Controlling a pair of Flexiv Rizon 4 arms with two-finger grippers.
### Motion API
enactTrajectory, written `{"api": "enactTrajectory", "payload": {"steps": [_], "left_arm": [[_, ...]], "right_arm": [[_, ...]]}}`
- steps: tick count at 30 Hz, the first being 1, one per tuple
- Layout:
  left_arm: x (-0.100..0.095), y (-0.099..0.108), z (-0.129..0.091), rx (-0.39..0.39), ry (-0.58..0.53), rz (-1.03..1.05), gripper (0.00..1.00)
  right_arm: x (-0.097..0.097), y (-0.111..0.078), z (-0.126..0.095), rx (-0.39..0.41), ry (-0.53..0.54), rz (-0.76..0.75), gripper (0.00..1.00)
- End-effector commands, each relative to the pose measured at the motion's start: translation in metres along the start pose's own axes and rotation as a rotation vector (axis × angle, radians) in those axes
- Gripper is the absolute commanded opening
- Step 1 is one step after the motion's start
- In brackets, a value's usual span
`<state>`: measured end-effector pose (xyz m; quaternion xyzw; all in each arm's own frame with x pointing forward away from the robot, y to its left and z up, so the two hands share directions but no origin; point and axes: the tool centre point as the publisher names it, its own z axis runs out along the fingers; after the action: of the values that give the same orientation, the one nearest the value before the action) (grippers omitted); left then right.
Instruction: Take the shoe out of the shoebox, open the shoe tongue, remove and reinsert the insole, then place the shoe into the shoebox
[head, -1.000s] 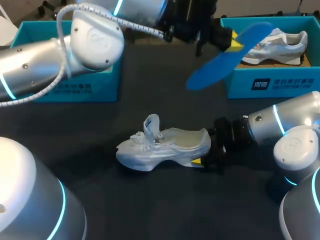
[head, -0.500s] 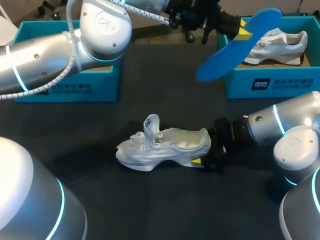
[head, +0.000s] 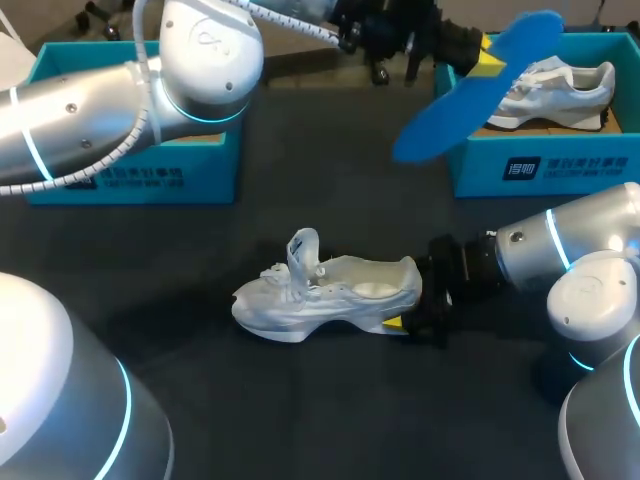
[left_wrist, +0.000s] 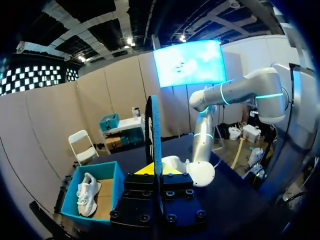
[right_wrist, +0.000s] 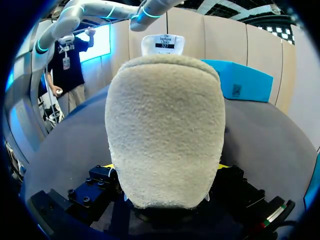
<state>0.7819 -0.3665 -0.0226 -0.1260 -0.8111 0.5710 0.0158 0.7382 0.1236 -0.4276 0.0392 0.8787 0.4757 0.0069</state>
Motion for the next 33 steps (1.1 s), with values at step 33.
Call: {"api": "enactTrajectory", "payload": {"steps": [33], "left_arm": [[0.084,-0.031,-0.097,0.462,0.107,-0.629,0.0]], "right_arm": [[0.0,-0.001,0.001,0.004,-0.002,0.0,0.0]]}}
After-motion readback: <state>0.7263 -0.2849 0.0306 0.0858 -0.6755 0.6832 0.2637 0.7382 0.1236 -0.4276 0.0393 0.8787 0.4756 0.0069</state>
